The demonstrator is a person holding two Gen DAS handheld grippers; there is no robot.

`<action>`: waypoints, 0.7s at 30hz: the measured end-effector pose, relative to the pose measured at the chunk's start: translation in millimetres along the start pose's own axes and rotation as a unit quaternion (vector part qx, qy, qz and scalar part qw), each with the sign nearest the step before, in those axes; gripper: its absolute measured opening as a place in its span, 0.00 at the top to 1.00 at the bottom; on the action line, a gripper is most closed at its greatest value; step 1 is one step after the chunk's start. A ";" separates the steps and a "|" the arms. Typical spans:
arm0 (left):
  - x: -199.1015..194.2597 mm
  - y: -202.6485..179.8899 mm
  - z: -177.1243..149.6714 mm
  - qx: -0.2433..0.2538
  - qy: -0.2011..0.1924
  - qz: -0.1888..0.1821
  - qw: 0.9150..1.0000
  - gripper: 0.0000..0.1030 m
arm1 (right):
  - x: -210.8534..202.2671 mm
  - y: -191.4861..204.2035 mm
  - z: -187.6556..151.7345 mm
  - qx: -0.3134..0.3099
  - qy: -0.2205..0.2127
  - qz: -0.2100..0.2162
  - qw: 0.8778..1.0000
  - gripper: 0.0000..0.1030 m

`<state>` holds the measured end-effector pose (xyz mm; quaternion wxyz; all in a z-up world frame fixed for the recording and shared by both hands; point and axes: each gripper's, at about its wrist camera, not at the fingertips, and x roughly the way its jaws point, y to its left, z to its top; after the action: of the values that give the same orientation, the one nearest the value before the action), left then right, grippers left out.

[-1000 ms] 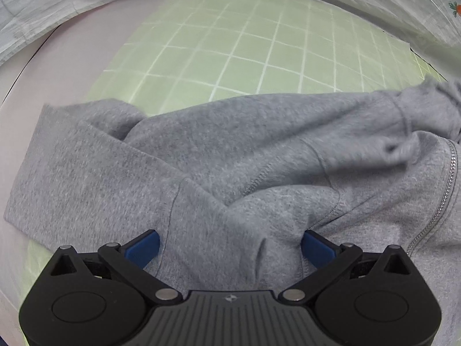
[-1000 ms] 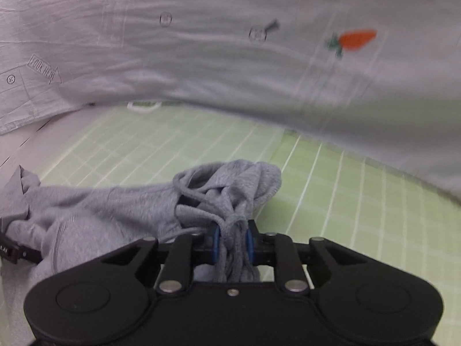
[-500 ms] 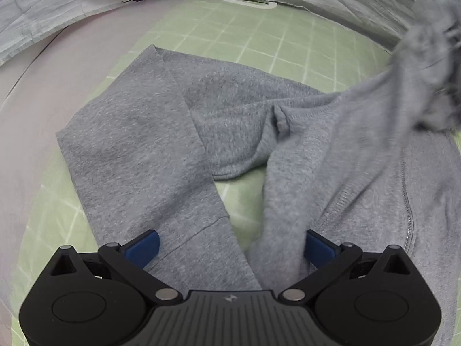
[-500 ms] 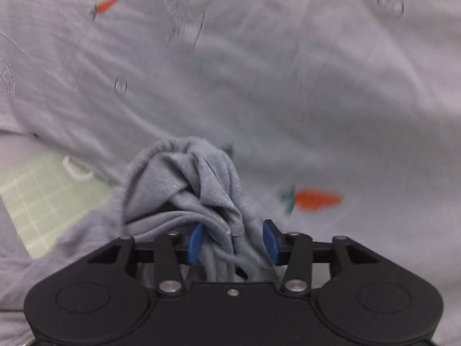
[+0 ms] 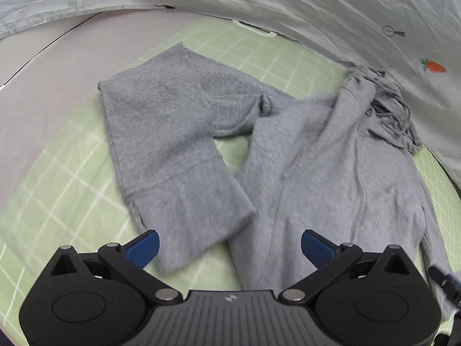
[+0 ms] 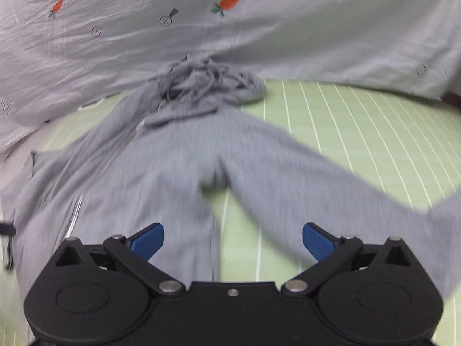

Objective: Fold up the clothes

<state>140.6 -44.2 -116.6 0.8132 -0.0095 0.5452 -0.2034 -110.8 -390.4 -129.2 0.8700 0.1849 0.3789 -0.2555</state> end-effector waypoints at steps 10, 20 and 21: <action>-25.9 3.1 -71.0 0.012 0.006 -0.019 1.000 0.00 | -34.6 26.7 -64.8 0.004 0.036 0.051 0.998 0.00; -40.5 9.8 -93.6 0.020 0.003 -0.014 1.000 0.04 | -37.8 31.5 -77.1 0.034 0.068 0.105 0.992 0.44; -40.3 10.1 -94.9 0.018 0.004 -0.014 1.000 0.06 | -38.5 31.2 -76.8 0.035 0.068 0.113 0.991 0.51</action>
<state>46.3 -1.6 -121.9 0.8081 -0.0015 0.5445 -0.2249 -158.3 -314.1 -145.7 0.8585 0.2742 0.4046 -0.1554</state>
